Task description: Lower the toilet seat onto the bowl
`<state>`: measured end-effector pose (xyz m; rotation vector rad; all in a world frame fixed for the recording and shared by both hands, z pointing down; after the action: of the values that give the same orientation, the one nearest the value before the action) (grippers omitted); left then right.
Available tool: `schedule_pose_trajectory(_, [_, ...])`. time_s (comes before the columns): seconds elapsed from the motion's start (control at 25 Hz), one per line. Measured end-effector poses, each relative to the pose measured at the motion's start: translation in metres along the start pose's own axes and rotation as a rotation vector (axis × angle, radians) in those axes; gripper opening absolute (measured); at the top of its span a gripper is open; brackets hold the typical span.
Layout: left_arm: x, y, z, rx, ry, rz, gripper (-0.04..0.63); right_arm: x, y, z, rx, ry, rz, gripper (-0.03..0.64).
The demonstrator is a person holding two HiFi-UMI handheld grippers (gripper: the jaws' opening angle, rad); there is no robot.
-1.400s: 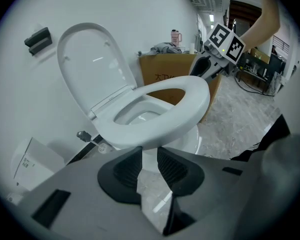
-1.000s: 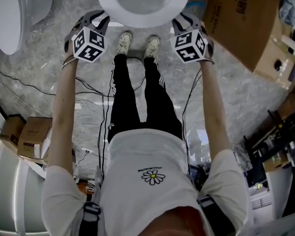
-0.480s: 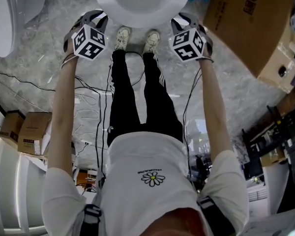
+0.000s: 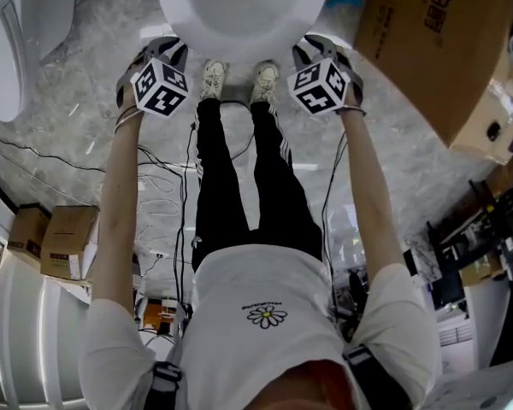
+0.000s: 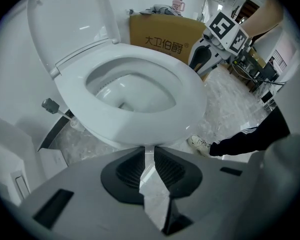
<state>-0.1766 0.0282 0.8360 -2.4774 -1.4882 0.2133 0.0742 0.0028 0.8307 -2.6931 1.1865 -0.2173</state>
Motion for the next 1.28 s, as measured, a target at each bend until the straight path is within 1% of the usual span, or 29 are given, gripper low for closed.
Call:
schedule_pose_trajectory(0.32, [0.000, 0.001, -0.002, 0.012, -0.004, 0.028, 0.074, 0.001, -0.003, -0.006, -0.002, 0.005, -0.021, 0.127])
schedule_pose_trajectory(0.64, [-0.001, 0.000, -0.003, 0.016, -0.005, 0.051, 0.074, 0.001, -0.003, -0.008, 0.025, 0.025, -0.067, 0.123])
schedule_pose_trajectory(0.8, [0.000, -0.002, -0.004, -0.004, -0.008, 0.079, 0.074, -0.001, -0.002, -0.008, 0.016, 0.014, -0.066, 0.119])
schedule_pose_trajectory(0.88, [-0.001, -0.003, -0.005, -0.015, -0.010, 0.106, 0.075, -0.001, -0.003, -0.007, 0.010, 0.000, -0.078, 0.114])
schedule_pose_trajectory(0.96, [-0.007, -0.004, -0.002, -0.028, 0.008, 0.136, 0.077, 0.000, -0.002, -0.003, 0.007, -0.026, -0.091, 0.107])
schedule_pose_trajectory(1.04, [-0.018, -0.002, 0.009, -0.028, 0.045, 0.158, 0.076, 0.003, 0.003, 0.006, 0.022, -0.062, -0.101, 0.106])
schedule_pose_trajectory(1.12, [-0.031, 0.006, 0.024, -0.011, 0.082, 0.169, 0.075, 0.010, 0.014, 0.021, 0.064, -0.102, -0.126, 0.070])
schedule_pose_trajectory(1.28, [-0.064, 0.035, 0.064, 0.035, 0.163, 0.164, 0.072, 0.033, 0.054, 0.065, 0.162, -0.158, -0.186, 0.067])
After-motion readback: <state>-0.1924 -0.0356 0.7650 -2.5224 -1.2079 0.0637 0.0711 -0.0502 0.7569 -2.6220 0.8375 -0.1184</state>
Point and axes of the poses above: the fingertips, and each gripper's own axes: z backward along the fingers, x to its right, y out of its top, the point moved 1 cm from there along z, backward along the fingers, and after that the axes turned 12 degrees about -z, right-handed, at the moved point
